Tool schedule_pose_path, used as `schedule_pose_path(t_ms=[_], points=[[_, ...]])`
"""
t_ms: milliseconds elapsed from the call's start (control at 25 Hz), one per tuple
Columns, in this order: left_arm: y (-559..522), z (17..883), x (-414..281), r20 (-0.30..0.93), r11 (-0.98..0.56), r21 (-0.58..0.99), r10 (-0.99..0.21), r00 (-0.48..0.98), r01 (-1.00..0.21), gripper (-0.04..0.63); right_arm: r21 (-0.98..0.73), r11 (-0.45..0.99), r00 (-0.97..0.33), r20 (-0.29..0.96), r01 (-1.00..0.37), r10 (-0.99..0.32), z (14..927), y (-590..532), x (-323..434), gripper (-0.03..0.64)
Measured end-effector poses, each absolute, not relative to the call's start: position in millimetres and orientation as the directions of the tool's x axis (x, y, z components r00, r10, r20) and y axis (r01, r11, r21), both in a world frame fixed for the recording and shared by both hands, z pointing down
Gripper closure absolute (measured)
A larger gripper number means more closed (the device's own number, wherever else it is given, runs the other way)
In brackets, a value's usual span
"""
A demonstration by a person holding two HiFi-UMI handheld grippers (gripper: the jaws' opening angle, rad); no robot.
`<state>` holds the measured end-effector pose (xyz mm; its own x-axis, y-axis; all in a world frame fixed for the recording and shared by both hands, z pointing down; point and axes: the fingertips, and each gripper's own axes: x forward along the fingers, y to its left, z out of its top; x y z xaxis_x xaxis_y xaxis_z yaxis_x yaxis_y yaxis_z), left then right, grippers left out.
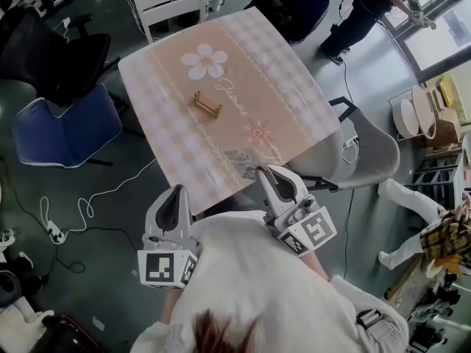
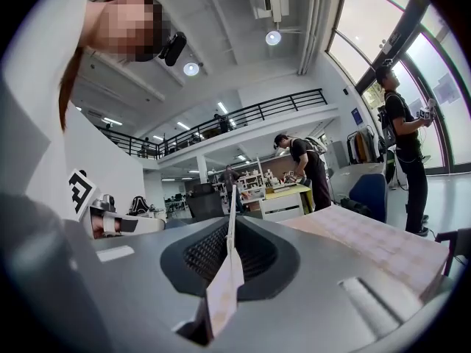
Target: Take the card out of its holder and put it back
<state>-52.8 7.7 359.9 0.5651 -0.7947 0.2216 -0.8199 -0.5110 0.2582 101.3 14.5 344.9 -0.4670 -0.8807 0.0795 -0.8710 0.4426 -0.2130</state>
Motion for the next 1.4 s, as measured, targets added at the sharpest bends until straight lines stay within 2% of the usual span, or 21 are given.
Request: schedule_pose_path(t_ms=[1400], points=[[0,366,-65,0.223,-0.529,0.312,-0.767,0.602,-0.789,0.595,-0.215,0.381,-0.411,0.116,-0.899,-0.904,347,15,94,0.603]])
